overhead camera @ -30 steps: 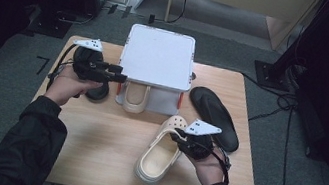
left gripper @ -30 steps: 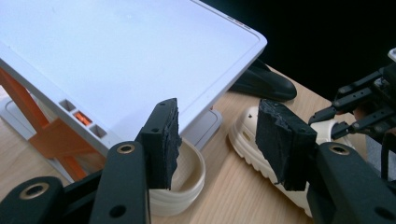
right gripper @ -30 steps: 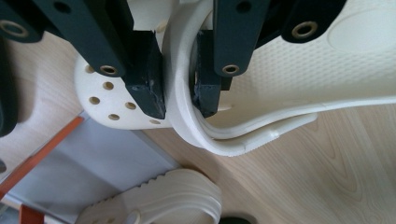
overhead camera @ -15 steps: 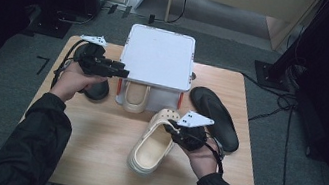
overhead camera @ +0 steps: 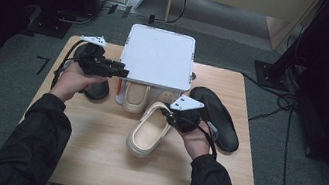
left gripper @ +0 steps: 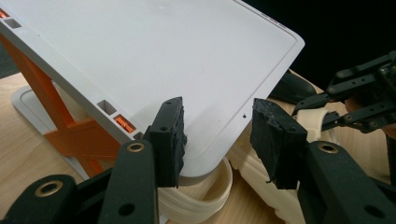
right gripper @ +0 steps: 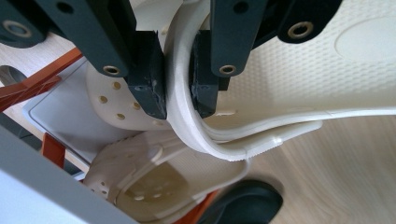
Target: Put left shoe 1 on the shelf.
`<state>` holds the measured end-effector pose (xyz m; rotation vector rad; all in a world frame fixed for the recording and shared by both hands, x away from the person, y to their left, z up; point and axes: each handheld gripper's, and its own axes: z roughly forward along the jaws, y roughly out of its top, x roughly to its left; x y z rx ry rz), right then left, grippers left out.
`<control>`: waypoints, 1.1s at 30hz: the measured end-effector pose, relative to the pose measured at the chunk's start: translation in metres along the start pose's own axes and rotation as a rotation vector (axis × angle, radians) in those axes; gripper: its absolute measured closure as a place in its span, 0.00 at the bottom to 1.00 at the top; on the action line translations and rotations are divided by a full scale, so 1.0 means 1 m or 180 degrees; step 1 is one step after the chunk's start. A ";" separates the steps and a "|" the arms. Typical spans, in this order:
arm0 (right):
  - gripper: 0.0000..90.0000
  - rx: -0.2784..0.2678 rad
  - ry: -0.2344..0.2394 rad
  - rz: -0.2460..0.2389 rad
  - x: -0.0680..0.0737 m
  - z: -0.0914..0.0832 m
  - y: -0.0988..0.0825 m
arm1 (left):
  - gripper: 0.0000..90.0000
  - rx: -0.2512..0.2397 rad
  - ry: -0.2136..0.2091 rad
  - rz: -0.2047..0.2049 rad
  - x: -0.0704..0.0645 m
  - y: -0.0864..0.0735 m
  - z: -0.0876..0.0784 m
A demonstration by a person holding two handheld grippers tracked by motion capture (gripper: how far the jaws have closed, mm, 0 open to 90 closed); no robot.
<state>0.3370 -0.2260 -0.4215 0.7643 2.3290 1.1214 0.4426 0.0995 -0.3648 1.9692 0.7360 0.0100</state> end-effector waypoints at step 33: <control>0.84 0.0144 0.0082 0.0731 -0.008 -0.028 -0.057 | 0.68 -0.0027 0.0075 0.0034 -0.001 -0.002 -0.001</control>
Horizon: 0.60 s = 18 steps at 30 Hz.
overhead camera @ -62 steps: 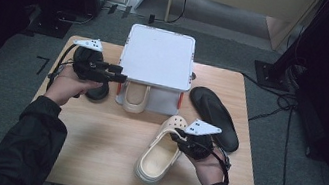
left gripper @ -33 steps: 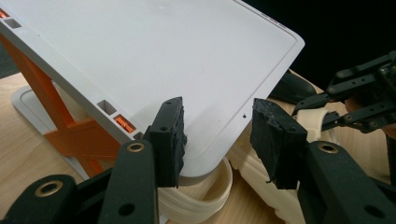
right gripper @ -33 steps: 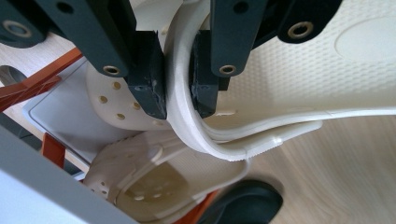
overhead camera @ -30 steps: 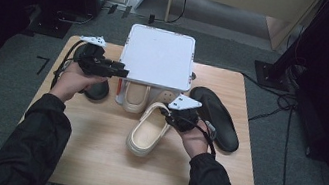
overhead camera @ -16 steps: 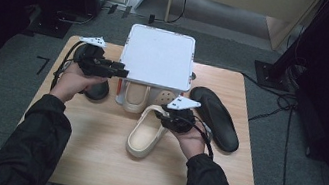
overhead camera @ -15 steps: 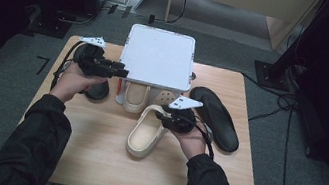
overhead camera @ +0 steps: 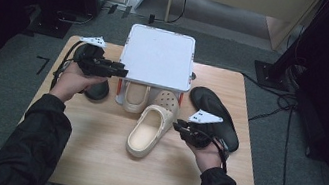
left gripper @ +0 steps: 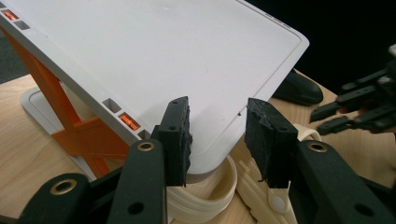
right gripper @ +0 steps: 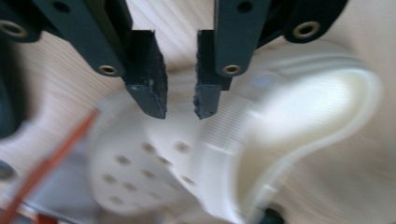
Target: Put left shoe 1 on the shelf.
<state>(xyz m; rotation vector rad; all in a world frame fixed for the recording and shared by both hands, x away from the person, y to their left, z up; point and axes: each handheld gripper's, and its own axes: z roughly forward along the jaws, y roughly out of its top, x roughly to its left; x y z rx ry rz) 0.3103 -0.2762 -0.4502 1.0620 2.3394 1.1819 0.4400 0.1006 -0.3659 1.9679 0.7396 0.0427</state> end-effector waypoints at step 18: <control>0.86 0.0188 -0.0057 0.0447 -0.011 0.059 -0.003 | 0.69 -0.0013 -0.0009 0.0000 -0.001 -0.001 0.001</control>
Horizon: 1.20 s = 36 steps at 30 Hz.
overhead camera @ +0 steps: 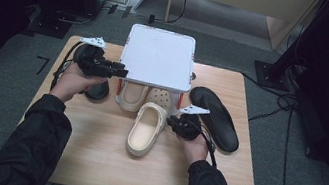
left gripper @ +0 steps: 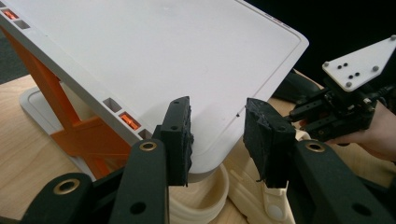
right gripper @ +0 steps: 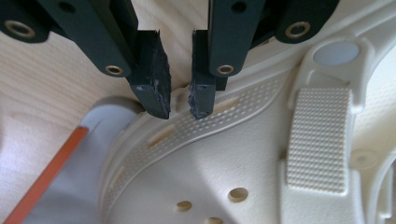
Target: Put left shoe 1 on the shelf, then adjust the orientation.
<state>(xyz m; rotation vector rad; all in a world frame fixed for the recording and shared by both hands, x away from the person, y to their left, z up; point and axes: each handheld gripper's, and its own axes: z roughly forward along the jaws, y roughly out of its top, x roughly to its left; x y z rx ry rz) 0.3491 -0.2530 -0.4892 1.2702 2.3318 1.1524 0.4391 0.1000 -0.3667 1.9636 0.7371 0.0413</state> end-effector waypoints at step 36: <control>0.81 -0.0099 0.0670 -0.0514 0.088 -0.048 -0.023 | 0.69 -0.0041 0.0011 0.0019 0.000 -0.002 0.000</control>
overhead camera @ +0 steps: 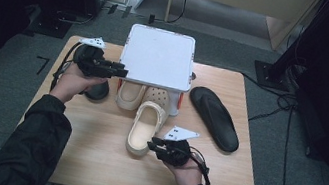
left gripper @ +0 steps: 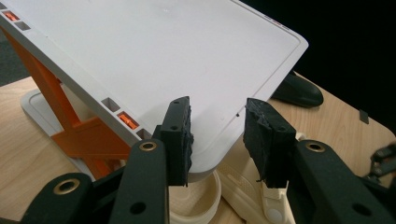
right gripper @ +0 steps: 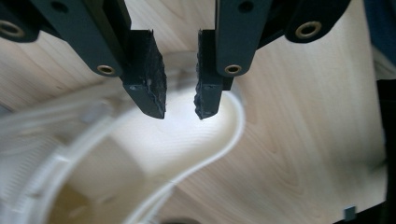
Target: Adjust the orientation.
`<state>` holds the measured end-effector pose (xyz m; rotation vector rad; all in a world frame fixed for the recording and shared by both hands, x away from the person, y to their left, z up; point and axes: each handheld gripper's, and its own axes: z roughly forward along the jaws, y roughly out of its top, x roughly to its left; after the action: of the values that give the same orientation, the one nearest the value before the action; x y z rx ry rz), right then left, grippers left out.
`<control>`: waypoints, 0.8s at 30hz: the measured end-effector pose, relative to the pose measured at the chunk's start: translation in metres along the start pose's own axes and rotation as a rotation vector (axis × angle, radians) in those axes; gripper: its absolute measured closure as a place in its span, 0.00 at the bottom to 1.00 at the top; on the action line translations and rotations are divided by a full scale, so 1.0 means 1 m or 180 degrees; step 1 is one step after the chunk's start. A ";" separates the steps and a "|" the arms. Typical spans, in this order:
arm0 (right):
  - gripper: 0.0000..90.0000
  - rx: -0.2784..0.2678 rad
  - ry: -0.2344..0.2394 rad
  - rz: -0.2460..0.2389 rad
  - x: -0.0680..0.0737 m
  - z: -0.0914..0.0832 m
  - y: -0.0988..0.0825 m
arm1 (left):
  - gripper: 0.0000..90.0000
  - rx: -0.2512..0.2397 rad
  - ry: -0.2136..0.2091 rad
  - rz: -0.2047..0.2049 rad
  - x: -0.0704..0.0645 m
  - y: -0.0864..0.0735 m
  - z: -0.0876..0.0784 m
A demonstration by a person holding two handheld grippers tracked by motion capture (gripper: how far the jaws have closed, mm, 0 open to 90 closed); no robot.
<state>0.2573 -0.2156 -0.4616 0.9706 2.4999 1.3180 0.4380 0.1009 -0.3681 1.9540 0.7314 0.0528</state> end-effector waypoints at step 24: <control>0.81 0.0196 0.0464 -0.0342 0.048 0.051 -0.014 | 0.69 -0.0016 -0.0009 -0.0007 0.000 -0.001 0.000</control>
<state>0.2343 -0.1569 -0.4957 0.7650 2.6735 1.3312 0.4377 0.1011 -0.3687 1.9482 0.7309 0.0505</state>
